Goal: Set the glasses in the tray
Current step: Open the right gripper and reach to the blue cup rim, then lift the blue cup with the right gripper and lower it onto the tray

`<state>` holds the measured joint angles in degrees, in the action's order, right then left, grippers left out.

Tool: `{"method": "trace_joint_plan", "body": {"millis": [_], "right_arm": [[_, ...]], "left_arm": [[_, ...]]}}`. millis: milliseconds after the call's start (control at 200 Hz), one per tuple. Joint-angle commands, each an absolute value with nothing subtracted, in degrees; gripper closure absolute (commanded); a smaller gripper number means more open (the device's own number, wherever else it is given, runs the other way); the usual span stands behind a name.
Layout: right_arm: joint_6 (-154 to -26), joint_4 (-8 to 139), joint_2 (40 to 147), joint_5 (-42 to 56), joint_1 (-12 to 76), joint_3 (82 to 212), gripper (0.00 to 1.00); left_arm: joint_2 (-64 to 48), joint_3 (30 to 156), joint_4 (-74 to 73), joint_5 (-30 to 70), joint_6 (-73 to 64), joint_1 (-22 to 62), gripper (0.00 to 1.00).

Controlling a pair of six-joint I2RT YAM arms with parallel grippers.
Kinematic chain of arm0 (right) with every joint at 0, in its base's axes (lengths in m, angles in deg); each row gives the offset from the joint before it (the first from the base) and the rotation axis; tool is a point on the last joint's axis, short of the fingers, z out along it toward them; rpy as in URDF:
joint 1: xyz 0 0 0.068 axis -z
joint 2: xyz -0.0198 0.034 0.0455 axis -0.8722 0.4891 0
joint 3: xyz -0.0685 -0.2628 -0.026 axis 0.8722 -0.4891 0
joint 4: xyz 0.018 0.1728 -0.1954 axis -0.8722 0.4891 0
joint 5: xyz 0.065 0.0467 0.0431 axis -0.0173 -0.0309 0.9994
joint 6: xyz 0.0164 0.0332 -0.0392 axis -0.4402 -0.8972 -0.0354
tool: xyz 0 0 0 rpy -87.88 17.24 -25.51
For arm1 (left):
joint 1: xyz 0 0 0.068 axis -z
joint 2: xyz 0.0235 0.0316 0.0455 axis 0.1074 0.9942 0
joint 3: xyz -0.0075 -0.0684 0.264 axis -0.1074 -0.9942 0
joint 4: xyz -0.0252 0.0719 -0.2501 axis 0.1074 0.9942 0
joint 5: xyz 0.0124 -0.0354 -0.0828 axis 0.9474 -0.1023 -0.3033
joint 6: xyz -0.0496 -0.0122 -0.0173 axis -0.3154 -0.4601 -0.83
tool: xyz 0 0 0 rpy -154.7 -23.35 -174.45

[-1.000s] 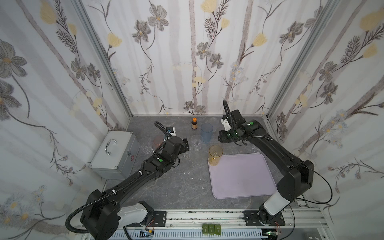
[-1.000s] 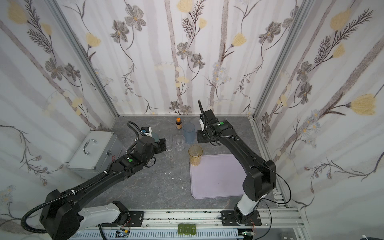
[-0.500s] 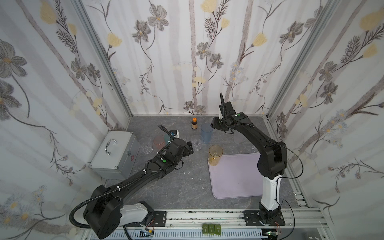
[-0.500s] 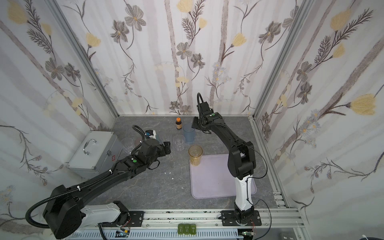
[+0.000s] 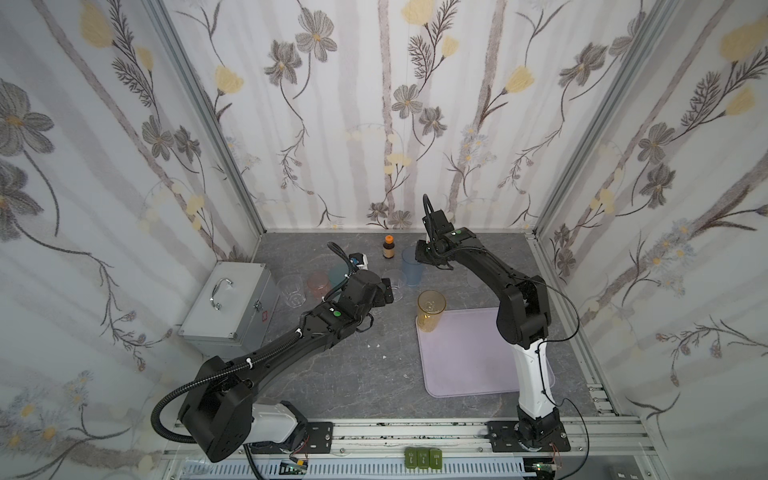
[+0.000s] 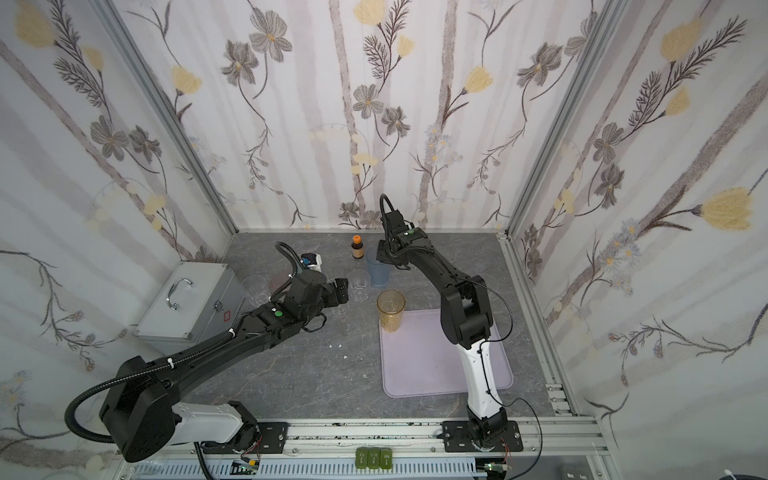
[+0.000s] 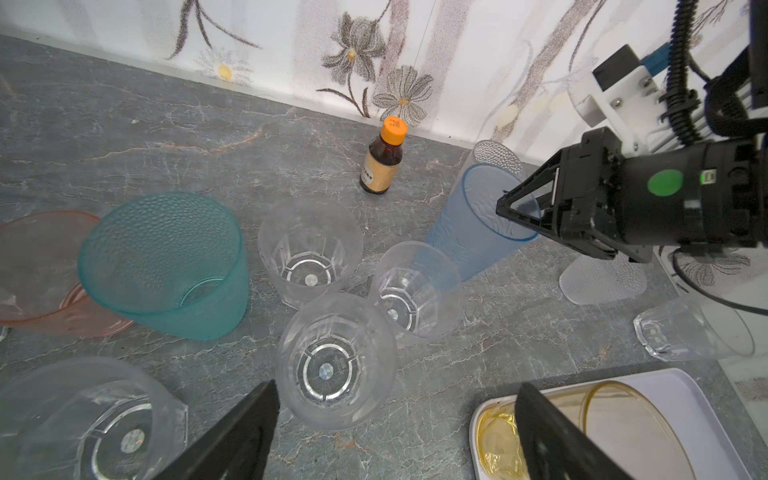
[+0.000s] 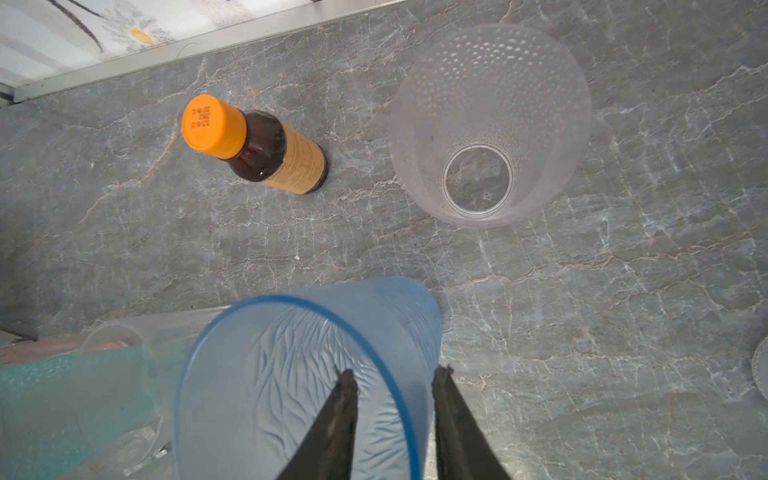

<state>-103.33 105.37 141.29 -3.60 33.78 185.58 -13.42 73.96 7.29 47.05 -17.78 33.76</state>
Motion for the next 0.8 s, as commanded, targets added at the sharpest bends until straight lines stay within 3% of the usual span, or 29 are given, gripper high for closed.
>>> {"method": "trace_joint_plan", "body": {"millis": [0, 375, 795], "right_arm": [[-101.5, 104.9, 141.4, -7.2, 33.6, 186.1, 0.77], [-95.8, 108.8, 136.1, -10.1, 32.2, 186.2, 0.99], [-91.9, 116.8, 119.7, -14.1, 32.7, 184.2, 1.0]], "left_arm": [[-13.4, 74.0, 6.1, 47.4, -17.7, 33.8, 0.09], [-13.8, 73.4, 5.9, 47.9, -17.4, 33.8, 0.09], [-19.1, 72.8, 5.9, 53.0, -16.3, 33.8, 0.1]]}}
